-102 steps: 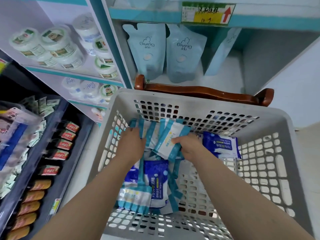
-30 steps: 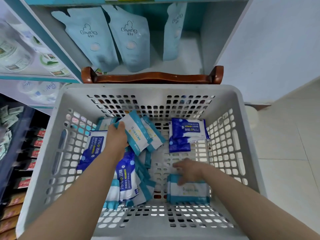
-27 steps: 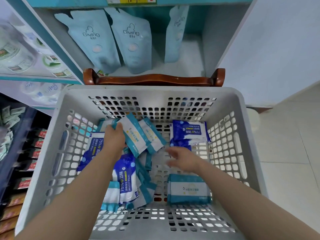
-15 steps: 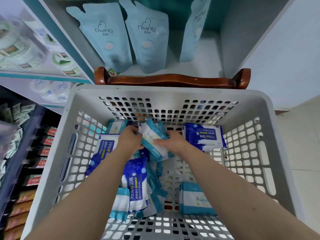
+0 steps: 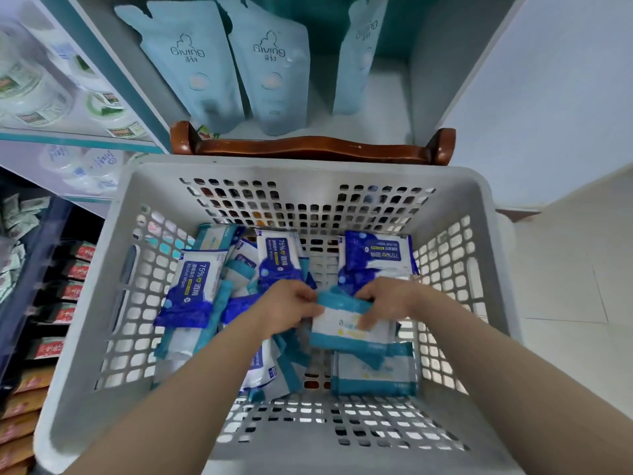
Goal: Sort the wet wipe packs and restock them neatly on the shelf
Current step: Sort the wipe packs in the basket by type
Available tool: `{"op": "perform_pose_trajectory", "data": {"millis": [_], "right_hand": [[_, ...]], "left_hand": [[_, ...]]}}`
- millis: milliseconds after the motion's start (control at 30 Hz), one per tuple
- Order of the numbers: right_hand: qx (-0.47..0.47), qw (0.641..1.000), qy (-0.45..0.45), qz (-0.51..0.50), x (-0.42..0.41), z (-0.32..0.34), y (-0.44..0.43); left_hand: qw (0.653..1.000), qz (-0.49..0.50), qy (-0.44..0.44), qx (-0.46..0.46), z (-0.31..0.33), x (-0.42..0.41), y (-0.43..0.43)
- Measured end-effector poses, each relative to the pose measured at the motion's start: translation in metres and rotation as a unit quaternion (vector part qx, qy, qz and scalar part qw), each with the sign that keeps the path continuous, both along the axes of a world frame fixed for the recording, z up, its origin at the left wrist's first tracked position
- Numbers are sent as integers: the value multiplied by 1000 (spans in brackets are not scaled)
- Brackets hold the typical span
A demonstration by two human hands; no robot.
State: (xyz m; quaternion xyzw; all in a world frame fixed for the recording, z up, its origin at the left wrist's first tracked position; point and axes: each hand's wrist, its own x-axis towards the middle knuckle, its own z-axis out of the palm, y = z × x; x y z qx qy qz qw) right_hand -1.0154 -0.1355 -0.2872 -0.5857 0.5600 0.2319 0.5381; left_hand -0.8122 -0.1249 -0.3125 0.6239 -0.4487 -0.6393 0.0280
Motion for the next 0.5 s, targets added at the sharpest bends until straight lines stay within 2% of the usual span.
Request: {"op": "perform_pose_trajectory", "data": {"millis": [67, 167, 267, 400, 500], "right_hand": [[4, 997, 32, 63, -3, -4, 15], [4, 997, 35, 66, -3, -17, 31], [25, 995, 47, 90, -1, -26, 39], [22, 991, 61, 120, -2, -31, 39], [-56, 992, 60, 99, 0, -27, 34]], "left_hand": [[998, -61, -26, -9, -8, -10, 16], [979, -180, -85, -49, -22, -19, 33], [957, -255, -118, -77, -29, -23, 38], [929, -322, -144, -110, -29, -27, 36], [921, -323, -159, -148, -15, -23, 32]]}}
